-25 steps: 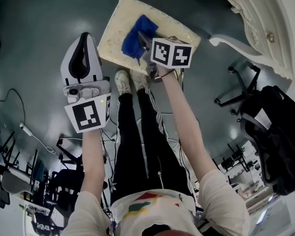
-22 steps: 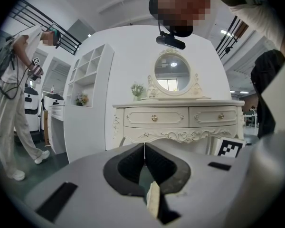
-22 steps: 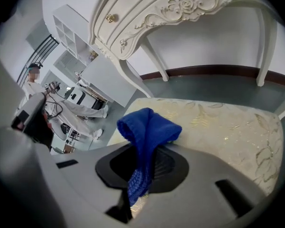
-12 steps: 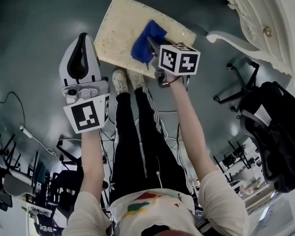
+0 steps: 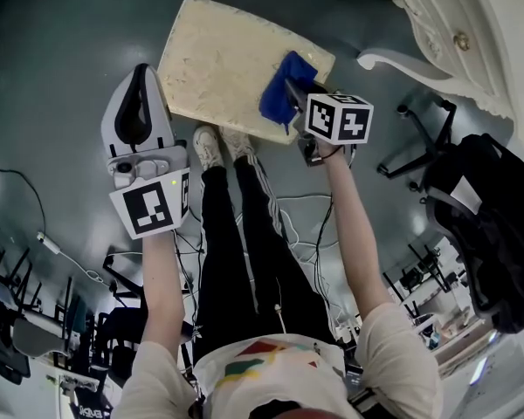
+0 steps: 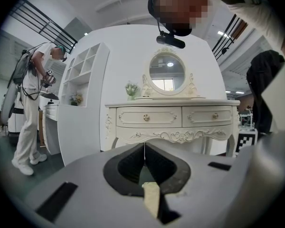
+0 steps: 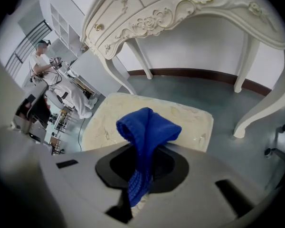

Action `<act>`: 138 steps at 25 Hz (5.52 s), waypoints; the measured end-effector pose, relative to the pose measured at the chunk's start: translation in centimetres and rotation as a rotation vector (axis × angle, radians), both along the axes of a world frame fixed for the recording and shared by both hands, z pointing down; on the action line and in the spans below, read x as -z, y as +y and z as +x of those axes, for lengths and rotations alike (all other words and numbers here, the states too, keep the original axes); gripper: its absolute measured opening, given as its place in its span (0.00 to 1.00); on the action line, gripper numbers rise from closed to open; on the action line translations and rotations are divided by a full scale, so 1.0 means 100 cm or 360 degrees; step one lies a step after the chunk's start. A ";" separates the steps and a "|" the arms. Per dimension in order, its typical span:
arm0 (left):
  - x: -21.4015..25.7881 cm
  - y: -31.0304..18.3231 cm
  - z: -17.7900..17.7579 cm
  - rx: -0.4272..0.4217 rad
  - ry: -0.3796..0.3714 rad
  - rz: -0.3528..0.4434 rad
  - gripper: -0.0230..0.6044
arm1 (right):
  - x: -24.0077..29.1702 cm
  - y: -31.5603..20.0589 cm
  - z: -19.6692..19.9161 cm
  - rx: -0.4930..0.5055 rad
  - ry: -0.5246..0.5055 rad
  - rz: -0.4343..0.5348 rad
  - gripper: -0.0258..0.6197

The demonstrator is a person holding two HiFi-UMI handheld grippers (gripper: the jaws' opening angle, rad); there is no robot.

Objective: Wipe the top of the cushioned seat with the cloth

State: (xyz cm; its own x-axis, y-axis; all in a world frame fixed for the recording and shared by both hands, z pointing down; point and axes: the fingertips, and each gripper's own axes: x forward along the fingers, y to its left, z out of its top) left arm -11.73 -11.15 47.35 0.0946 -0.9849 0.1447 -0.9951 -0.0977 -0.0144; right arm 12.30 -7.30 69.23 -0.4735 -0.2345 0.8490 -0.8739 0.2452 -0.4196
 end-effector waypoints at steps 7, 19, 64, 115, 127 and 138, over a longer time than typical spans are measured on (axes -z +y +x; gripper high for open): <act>-0.001 -0.003 0.008 -0.0027 0.0004 -0.0005 0.04 | 0.001 0.015 0.051 -0.0035 0.0126 -0.0013 0.09; -0.007 -0.003 0.015 -0.0069 -0.0017 -0.0025 0.04 | -0.006 0.024 0.092 -0.0050 0.0326 -0.0002 0.09; 0.002 0.039 -0.069 0.0199 -0.0127 -0.0029 0.04 | 0.096 0.033 -0.242 0.0043 -0.0740 0.0045 0.09; 0.003 0.001 0.002 -0.0057 -0.0163 -0.0020 0.04 | -0.009 0.134 0.045 -0.0164 0.0111 -0.0207 0.09; 0.007 -0.009 0.026 -0.0134 -0.0173 -0.0003 0.04 | -0.028 0.150 0.088 -0.0194 0.0332 -0.0252 0.09; 0.218 -0.025 0.012 0.0050 -0.0022 0.0223 0.04 | 0.201 0.035 0.051 -0.0287 0.0319 0.0436 0.09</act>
